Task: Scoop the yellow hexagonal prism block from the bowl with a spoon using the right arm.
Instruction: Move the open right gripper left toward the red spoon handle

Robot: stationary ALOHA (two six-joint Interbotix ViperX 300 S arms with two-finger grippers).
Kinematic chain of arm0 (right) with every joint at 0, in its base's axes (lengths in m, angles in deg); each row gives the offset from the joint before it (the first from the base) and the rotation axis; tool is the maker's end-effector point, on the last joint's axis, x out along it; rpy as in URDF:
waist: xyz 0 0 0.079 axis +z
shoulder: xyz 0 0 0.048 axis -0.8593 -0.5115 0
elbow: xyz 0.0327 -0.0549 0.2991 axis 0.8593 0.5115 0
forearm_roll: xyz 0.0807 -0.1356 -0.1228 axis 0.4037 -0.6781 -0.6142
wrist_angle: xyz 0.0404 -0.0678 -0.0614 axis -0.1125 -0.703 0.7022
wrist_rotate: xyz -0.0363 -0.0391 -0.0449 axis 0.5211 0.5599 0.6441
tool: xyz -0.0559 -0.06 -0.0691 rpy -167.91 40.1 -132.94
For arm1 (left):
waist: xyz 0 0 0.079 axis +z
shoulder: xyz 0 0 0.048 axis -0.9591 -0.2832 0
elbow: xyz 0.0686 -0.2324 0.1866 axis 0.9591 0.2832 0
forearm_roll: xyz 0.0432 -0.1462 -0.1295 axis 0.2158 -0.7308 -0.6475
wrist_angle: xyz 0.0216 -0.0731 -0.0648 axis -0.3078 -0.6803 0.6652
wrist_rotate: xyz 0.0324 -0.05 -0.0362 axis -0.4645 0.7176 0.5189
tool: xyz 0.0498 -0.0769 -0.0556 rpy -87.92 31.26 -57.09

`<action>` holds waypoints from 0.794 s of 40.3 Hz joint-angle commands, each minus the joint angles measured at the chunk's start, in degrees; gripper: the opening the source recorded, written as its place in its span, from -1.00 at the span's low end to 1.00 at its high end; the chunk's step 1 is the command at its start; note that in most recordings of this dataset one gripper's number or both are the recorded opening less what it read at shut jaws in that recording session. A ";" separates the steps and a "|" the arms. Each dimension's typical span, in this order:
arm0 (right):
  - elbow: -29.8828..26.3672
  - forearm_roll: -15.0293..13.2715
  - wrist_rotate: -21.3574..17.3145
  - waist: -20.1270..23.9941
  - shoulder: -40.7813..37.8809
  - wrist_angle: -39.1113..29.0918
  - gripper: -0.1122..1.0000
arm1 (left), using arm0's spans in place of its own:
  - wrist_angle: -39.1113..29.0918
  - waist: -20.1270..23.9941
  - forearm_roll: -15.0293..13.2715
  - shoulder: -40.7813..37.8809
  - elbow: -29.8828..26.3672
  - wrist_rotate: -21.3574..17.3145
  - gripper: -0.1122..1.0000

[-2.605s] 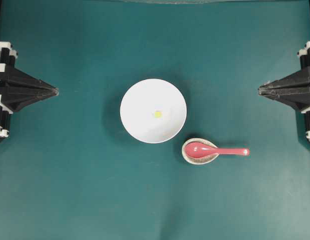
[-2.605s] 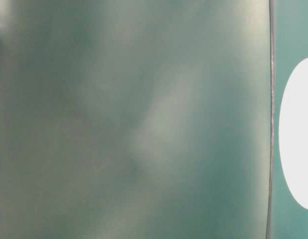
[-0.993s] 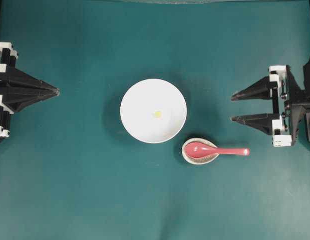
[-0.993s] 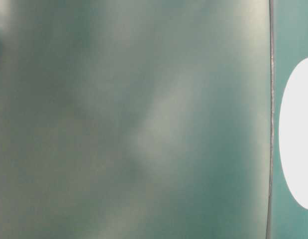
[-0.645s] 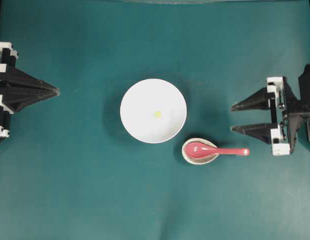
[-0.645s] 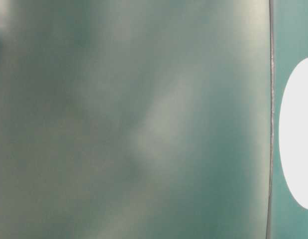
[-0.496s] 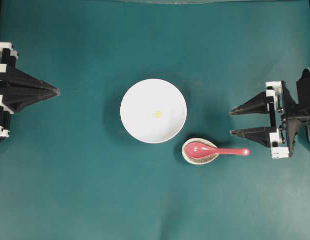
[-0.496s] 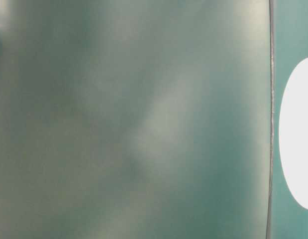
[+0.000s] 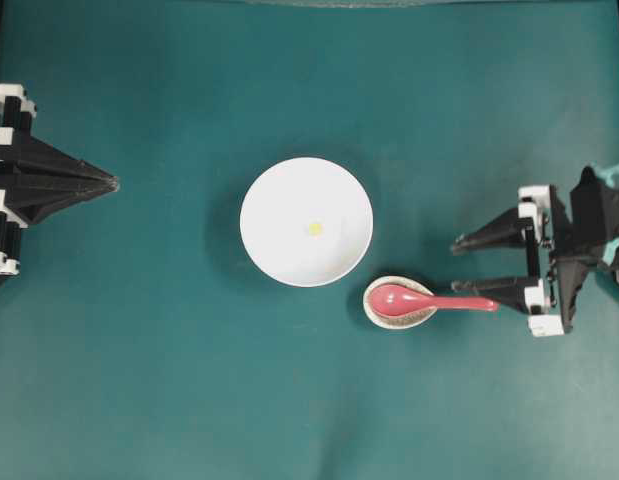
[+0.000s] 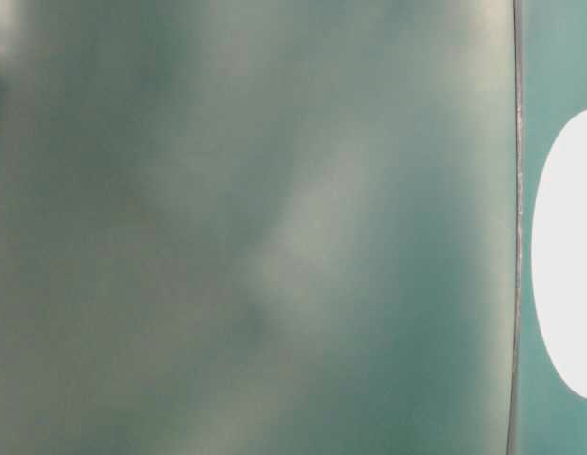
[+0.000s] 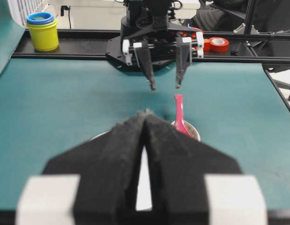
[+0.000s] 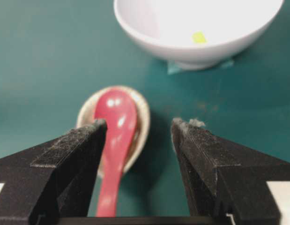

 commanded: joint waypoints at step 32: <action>-2.72 1.93 -4.57 6.33 -16.26 8.61 0.30 | 0.26 0.09 0.09 -0.44 -1.41 0.09 -0.78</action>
